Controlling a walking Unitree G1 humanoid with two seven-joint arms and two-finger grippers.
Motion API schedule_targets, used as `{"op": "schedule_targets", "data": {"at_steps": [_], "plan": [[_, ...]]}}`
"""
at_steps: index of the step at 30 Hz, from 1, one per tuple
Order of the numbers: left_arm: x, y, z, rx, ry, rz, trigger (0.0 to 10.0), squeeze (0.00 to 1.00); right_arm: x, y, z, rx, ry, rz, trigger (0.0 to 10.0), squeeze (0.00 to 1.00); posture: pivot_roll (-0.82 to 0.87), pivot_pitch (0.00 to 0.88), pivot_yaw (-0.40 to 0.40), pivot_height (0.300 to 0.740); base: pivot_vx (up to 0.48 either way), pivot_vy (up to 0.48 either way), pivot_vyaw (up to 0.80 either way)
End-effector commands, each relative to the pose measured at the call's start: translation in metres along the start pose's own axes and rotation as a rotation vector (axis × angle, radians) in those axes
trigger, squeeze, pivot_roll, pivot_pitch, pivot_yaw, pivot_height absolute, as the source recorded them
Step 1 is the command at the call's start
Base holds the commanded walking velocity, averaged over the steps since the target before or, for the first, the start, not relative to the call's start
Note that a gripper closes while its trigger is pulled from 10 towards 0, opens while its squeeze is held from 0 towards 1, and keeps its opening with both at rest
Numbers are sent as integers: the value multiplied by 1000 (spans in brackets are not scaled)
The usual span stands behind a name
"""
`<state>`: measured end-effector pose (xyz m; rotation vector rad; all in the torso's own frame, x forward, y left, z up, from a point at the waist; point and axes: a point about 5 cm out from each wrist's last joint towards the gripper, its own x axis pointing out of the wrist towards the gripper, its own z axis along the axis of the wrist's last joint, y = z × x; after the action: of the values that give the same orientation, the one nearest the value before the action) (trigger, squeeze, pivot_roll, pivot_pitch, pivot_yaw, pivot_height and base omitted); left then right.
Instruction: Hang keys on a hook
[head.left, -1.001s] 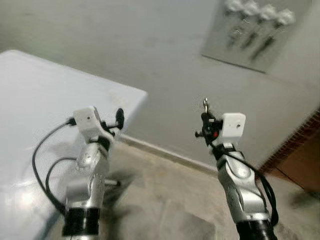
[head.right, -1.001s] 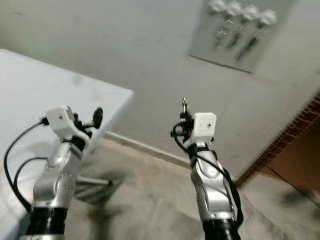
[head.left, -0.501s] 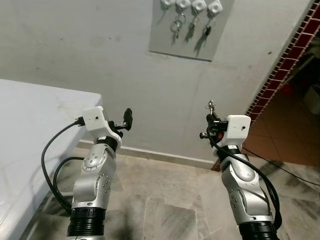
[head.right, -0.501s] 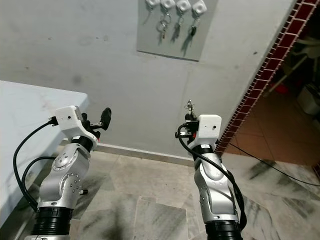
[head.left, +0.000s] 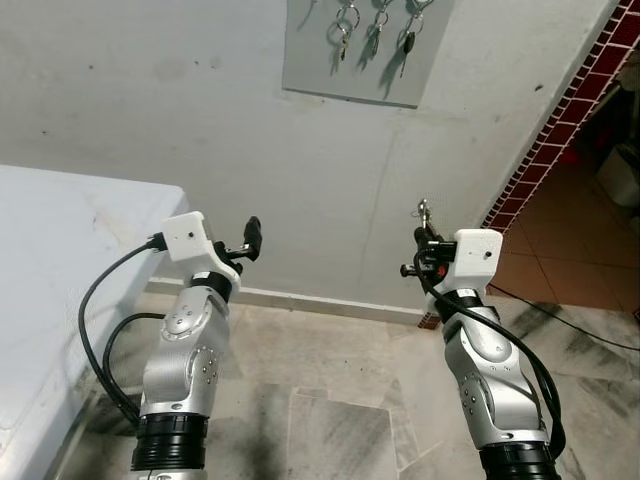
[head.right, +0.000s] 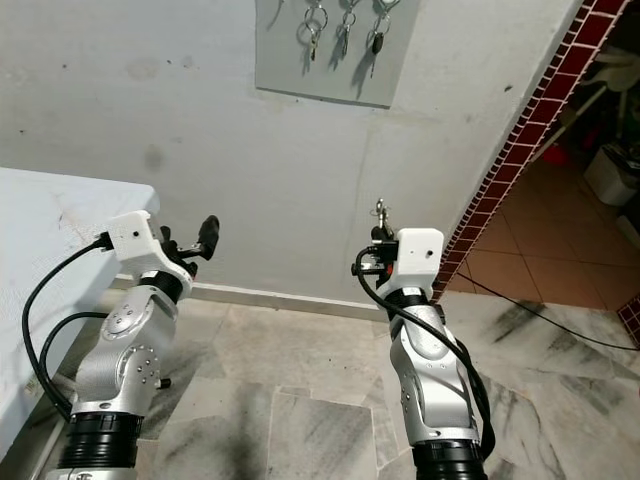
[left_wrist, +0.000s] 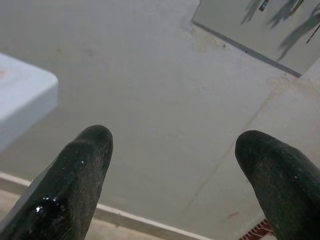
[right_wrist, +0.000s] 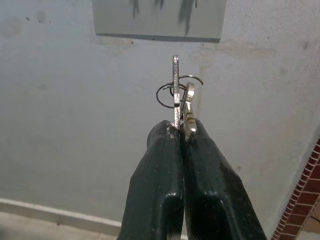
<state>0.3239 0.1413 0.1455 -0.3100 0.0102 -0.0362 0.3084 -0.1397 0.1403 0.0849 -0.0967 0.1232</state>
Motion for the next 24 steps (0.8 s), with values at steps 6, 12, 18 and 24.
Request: {"op": "schedule_targets", "data": {"at_steps": [6, 12, 18, 24], "plan": [[5, -8, 1, 23, 6, -38, 10000, 0, 4, 0, 4, -5, -29, -14, 10000, 0, 28, 16, 3, 732, 0, 0, -573], [10, -9, 4, 13, -18, -64, 10000, 0, 4, 3, 10, 8, -68, -8, 10000, 0, 19, 10, -3, 724, 0, 0, -172], [11, -10, 6, 1, -29, -80, 10000, 0, 5, -2, 10, 7, -63, -22, 10000, 0, 22, 8, -11, 724, 300, 0, 0], [11, -7, 8, 16, -40, -88, 10000, 0, 4, -3, 9, 21, -56, -22, 10000, 0, 34, 13, -25, 724, 480, 0, 0]]}}
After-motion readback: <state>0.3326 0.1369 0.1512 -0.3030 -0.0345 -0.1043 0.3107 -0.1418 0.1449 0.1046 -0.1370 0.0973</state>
